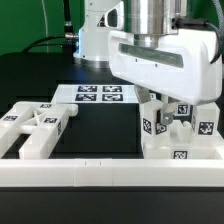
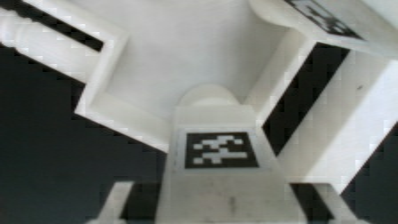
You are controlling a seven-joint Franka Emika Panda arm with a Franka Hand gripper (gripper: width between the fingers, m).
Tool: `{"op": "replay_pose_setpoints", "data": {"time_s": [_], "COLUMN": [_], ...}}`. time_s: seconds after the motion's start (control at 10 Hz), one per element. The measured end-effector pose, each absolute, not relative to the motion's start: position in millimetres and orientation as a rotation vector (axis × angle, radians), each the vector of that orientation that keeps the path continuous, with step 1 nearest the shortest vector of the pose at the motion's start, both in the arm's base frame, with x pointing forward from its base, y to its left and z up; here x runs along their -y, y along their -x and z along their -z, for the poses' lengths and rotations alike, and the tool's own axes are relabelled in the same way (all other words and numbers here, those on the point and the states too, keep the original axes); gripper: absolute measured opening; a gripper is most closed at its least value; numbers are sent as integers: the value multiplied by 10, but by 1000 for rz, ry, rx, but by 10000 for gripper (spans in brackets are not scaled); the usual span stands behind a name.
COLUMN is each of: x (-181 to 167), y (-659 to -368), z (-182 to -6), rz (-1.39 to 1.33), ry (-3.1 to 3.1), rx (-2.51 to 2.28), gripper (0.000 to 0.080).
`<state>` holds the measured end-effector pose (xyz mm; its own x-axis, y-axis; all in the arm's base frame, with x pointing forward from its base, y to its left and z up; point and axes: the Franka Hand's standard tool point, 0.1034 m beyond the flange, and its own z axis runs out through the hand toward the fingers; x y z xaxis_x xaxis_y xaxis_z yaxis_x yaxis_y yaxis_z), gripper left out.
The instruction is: Assemble chair
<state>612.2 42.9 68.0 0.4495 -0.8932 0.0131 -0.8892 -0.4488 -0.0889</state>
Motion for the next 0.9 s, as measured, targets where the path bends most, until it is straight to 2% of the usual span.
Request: {"op": "replay_pose_setpoints", "data": {"time_s": [0.1,0.2,0.3,0.4,0.9], "x": [-430,-426,-419,-421,-422], "y": [-6120,-6120,-6121,-6121,-6120], "z": [-677,-677,-678,-678,-677], "rz": [89,91,93,97,117], "ry": [2624,2654,2689,2737,2999], "rx": [-1598,-1550,-1491,-1405,-778], "gripper": [351,351,554,620,649]}}
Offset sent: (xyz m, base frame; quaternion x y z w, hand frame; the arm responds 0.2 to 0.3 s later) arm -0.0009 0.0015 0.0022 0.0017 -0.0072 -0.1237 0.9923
